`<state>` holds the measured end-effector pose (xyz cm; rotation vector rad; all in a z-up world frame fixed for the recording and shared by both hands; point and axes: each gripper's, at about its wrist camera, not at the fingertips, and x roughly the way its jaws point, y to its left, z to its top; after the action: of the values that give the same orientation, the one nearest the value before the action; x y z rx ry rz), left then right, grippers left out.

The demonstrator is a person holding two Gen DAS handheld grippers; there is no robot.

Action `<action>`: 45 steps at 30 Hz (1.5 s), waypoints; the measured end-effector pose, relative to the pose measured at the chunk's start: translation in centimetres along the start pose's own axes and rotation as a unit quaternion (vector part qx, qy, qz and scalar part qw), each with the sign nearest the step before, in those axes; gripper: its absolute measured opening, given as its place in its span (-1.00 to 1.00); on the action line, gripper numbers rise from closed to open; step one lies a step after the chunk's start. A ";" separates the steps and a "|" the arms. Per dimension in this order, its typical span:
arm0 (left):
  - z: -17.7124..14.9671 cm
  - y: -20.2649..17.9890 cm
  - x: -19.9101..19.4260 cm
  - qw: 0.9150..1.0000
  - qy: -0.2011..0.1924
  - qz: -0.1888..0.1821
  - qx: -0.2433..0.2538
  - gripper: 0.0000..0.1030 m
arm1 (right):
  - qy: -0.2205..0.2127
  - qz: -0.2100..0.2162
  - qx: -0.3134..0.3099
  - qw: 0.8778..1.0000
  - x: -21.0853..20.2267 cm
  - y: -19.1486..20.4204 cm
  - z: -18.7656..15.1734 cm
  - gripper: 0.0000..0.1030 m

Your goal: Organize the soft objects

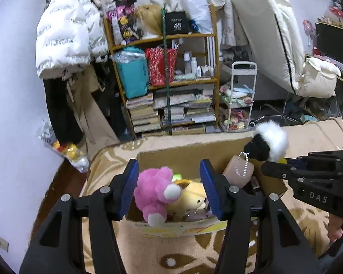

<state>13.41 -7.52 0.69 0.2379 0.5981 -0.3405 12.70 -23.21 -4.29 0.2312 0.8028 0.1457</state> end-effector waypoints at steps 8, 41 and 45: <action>-0.6 0.6 -0.3 1.000 0.004 0.017 -0.012 0.41 | 0.001 -0.004 0.005 1.000 -0.4 -0.3 -0.8 -0.67; -5.7 1.3 -16.8 0.993 -0.070 0.098 -0.018 0.97 | -0.137 -0.065 -0.025 0.988 -15.0 2.7 -5.2 1.00; -6.7 1.5 -18.0 0.992 -0.062 0.109 -0.013 0.97 | -0.147 -0.069 -0.024 0.986 -16.2 2.9 -6.2 1.00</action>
<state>-3.34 0.36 6.02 0.2534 0.4491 -0.1351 -3.10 -22.96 3.58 0.1465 0.5191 -0.0002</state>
